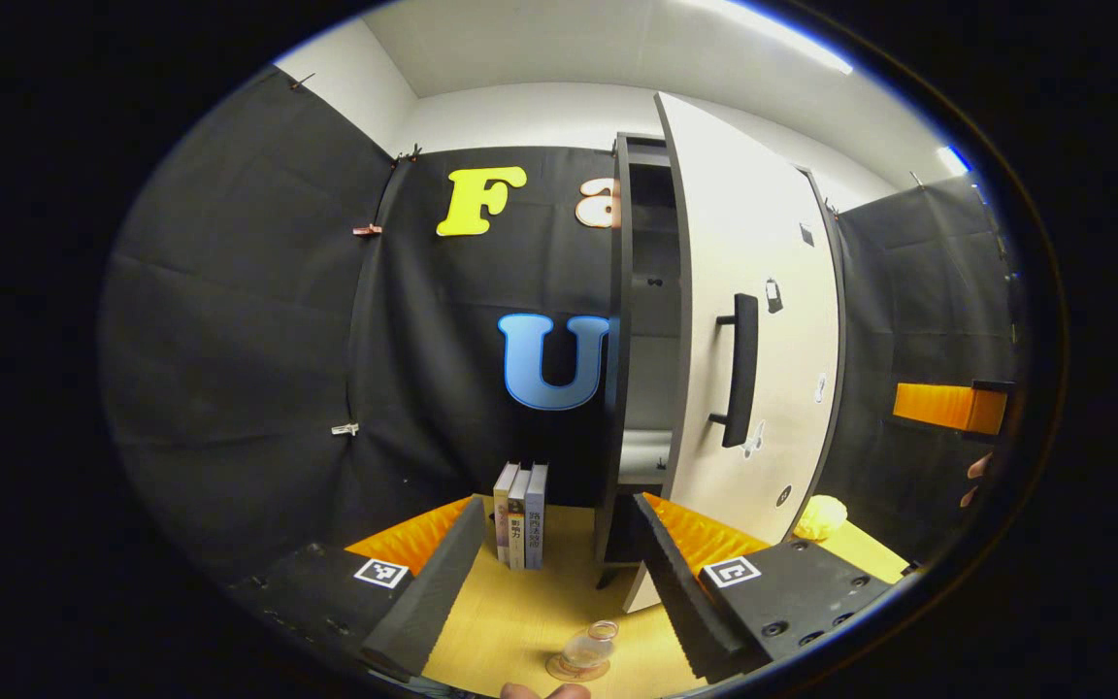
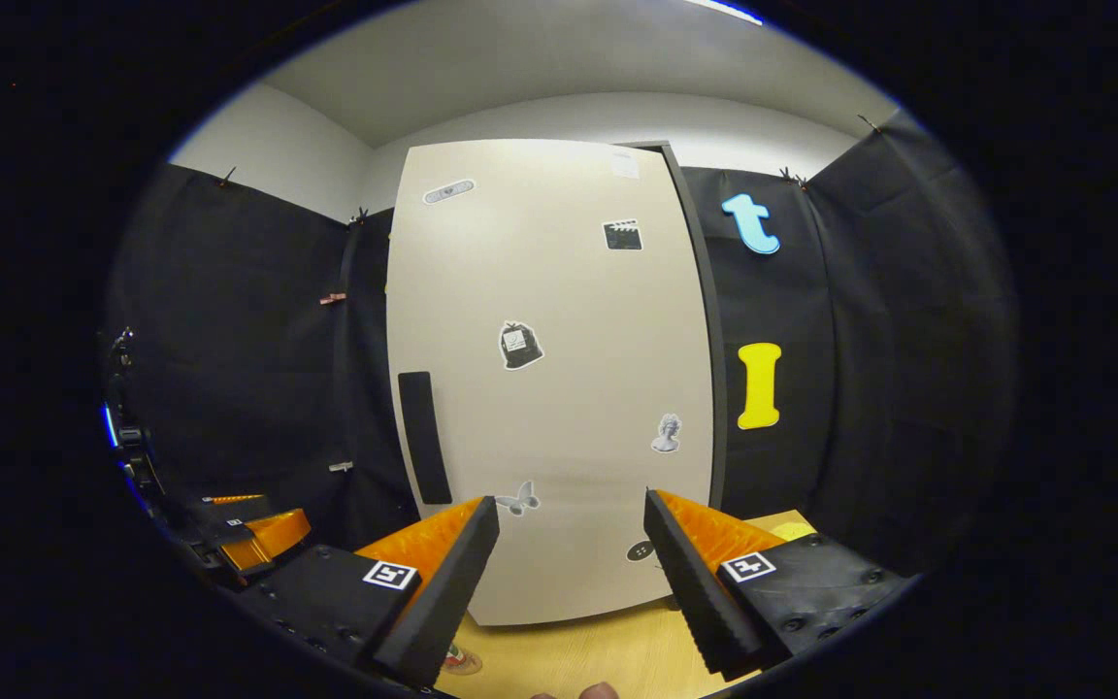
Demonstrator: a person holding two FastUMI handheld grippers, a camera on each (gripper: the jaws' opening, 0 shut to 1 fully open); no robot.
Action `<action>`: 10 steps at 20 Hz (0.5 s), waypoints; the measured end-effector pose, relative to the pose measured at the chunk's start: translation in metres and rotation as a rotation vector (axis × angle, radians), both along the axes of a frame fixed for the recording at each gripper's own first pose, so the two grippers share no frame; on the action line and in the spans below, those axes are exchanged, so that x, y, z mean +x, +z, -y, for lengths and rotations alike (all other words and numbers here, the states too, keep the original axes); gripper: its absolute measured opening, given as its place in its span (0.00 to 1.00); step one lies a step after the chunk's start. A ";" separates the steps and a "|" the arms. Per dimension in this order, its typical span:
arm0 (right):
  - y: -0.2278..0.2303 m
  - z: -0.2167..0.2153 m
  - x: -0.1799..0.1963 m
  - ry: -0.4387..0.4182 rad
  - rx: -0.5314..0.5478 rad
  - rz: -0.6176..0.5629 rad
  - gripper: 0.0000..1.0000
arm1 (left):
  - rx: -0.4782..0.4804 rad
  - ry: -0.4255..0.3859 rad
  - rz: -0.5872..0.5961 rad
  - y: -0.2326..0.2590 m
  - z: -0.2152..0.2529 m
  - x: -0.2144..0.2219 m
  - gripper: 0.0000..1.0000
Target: Open the cabinet door with the right hand, grasp the bottle in the cabinet with the left hand and place it on the coaster, then close the cabinet door with the right hand.
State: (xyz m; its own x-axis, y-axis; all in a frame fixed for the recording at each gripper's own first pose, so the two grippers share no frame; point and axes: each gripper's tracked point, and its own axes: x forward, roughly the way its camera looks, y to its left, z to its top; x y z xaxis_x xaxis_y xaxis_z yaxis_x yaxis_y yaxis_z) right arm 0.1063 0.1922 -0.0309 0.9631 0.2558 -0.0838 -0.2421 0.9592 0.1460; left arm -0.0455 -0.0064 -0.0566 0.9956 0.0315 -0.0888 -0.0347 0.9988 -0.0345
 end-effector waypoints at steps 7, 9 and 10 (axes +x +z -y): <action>0.001 0.031 -0.003 -0.099 -0.029 0.019 0.98 | 0.003 -0.017 0.025 0.016 0.013 -0.002 0.95; -0.004 0.038 -0.004 -0.125 -0.047 0.015 0.98 | -0.001 -0.025 0.017 0.016 0.018 -0.002 0.95; -0.005 0.041 -0.005 -0.134 -0.049 0.013 0.98 | -0.005 -0.029 0.018 0.017 0.020 -0.002 0.95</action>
State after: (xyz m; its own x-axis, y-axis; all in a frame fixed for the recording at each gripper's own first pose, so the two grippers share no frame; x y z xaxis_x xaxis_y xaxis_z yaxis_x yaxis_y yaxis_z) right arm 0.1017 0.1516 -0.0360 0.9895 0.1207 -0.0800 -0.1129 0.9890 0.0957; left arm -0.0471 -0.0260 -0.0393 0.9975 0.0023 -0.0712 -0.0052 0.9992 -0.0401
